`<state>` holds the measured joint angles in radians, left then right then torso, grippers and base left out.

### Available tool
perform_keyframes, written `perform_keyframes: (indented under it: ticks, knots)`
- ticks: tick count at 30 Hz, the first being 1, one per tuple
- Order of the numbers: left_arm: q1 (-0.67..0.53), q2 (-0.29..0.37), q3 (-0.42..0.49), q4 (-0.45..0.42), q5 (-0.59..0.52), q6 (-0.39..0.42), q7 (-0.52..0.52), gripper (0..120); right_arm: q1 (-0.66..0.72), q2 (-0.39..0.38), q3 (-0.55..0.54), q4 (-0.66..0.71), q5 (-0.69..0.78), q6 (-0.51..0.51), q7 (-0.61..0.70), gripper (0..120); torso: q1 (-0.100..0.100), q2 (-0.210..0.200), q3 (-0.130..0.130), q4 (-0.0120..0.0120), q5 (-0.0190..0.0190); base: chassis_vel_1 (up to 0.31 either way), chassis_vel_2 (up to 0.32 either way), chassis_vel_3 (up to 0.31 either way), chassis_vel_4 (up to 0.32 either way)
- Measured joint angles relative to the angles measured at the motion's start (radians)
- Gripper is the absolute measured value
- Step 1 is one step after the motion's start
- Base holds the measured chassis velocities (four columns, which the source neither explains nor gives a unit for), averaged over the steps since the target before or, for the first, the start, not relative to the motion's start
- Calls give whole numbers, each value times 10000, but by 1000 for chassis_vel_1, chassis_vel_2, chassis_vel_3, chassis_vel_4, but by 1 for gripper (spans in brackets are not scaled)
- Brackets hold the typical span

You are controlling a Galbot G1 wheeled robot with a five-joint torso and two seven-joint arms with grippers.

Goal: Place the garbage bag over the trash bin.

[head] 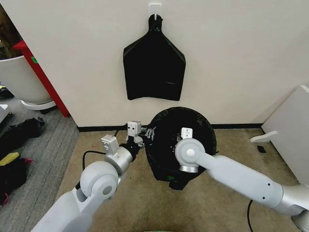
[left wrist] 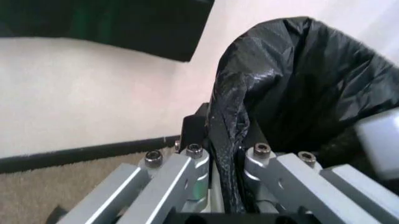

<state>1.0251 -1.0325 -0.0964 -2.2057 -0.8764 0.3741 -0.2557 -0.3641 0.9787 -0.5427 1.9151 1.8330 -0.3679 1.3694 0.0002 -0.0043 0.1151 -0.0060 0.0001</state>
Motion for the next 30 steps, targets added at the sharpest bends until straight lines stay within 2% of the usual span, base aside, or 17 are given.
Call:
perform_keyframes:
  ticks: [12, 17, 20, 23, 26, 27, 30]
  knots:
    - [169, -161, 147, 1085, 784, -200, 165, 4, 160, -310, -75, 971, 62, 47, 117, 0, 0, 0, 0, 0, 0, 0, 0, 0, 0]
    - [133, -262, 109, 1592, 714, -323, -36, 4, 146, -758, 91, 2022, -74, -44, 11, 0, 0, 0, 0, 1, 1, 0, 0, 0, 0]
    - [141, -296, 108, 1668, 645, -341, -128, 4, 152, -960, 208, 2394, -108, -106, -134, 4, 0, 0, 0, 1, 0, 0, 0, 0, 0]
    - [125, -383, 112, 1789, 329, -344, -357, 4, 52, -1500, 592, 3345, -352, -174, -544, 19, 0, 0, 0, 1, 0, 0, 0, 0, 0]
    - [110, -464, 82, 1909, -71, -318, -632, 4, -596, -2380, 1557, 4444, -1121, -354, -1900, 31, 0, 0, -1, 0, 1, 0, 0, 0, 0]
    - [110, -464, 82, 1909, -71, -318, -632, 4, -596, -2380, 1557, 4444, -1121, -354, -1900, 31, 0, 0, -1, 0, 1, 0, 0, 0, 0]
    - [247, -458, 19, 1976, -287, -199, -786, 4, -1419, -3494, 1982, 5030, -3543, 67, -4591, 45, 0, 0, -1, -3, 3, 0, 0, 0, 0]
